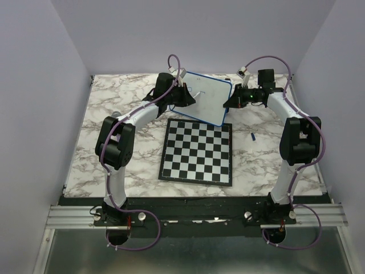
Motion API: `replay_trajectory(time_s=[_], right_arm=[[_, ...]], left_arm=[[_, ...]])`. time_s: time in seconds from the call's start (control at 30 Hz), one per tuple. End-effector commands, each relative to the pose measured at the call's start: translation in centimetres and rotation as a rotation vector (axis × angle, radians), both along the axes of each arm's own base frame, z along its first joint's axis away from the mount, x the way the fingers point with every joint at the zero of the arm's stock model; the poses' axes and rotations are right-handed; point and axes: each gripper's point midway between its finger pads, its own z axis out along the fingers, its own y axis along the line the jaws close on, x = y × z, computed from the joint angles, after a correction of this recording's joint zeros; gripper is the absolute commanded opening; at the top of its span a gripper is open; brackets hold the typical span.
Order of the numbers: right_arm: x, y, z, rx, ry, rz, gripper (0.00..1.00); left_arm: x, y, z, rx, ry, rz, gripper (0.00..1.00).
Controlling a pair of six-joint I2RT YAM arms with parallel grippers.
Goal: Write a sentence on the whiteboard
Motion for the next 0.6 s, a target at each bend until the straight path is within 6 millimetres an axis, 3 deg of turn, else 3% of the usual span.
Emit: replay_trajectory(time_s=[0.0,0.57], right_arm=[[0.1,0.6,0.9,0.012,-0.033,0.035,0.0],[0.2,0.6,1.0,0.013,-0.035,0.035,0.0]], left_arm=[[-0.4,0.2,-2.0,0.025,0.047,-0.016,0.0],[-1.9,-0.3,-3.0,0.011,0.082,-0.08,0.0]])
